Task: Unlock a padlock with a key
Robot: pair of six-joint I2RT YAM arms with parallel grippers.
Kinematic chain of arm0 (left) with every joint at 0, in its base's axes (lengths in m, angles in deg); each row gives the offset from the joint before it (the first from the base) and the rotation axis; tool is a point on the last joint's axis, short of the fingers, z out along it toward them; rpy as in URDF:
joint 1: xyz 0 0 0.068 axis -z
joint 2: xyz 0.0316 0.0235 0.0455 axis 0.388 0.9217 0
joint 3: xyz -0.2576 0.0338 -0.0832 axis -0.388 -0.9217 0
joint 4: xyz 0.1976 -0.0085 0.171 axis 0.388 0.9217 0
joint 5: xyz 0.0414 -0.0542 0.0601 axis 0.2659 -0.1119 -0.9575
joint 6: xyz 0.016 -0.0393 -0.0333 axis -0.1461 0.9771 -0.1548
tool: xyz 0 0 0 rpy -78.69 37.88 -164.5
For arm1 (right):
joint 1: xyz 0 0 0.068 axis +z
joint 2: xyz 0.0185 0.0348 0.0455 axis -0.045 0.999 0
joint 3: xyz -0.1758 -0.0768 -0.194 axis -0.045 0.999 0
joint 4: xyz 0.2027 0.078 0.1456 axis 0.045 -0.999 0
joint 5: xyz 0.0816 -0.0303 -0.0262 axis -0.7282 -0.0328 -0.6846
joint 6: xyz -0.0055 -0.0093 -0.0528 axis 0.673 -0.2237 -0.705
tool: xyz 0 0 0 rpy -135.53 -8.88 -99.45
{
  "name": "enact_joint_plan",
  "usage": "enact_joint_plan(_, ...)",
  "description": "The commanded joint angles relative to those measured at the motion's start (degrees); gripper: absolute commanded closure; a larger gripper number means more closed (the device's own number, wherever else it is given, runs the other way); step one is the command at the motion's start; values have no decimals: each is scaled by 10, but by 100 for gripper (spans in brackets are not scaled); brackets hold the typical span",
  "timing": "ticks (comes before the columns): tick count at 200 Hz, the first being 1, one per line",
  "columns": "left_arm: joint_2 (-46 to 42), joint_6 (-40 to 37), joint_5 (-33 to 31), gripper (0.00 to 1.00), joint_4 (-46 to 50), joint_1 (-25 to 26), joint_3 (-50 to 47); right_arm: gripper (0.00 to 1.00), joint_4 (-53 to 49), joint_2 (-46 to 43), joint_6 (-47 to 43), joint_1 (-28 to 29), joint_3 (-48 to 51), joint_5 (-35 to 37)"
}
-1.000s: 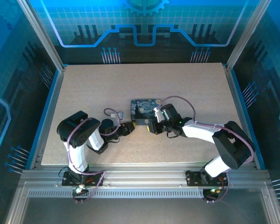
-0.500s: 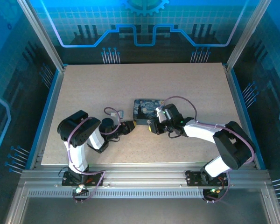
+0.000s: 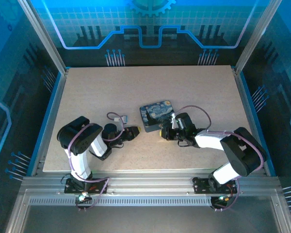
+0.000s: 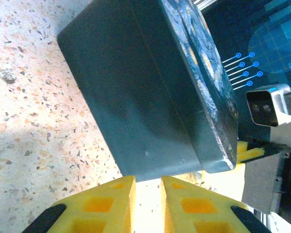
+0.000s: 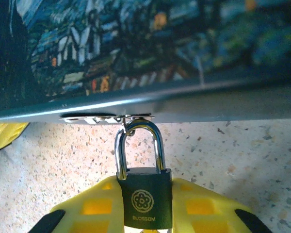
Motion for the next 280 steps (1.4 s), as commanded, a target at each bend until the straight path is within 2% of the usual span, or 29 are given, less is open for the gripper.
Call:
enact_joint_plan(1,-18,-19,-1,78,-17,-4,-11,93,39,-4,37,-27,22,-30)
enact_joint_plan(30,-23,-27,-3,78,-17,-4,-12,95,64,14,30,-68,28,-118)
enact_joint_plan(51,-37,-39,-8,78,-16,-6,-15,96,53,26,23,-91,22,-148)
enact_joint_plan(84,-95,-74,-20,75,47,-5,-9,96,17,-1,23,-127,21,-140)
enact_joint_plan(124,-198,-136,-45,72,192,-5,21,96,-35,-45,46,-152,7,-127)
enact_joint_plan(147,-229,-157,-44,68,259,-5,59,95,-48,-45,58,-164,-6,-131)
enact_joint_plan(197,-219,-161,-37,66,270,-2,97,95,-8,0,108,-189,-13,-144)
enact_joint_plan(240,-193,-155,-34,65,255,7,110,97,133,40,182,-188,14,-157)
enact_joint_plan(280,-176,-204,-80,61,318,59,161,98,88,20,159,-187,19,-116)
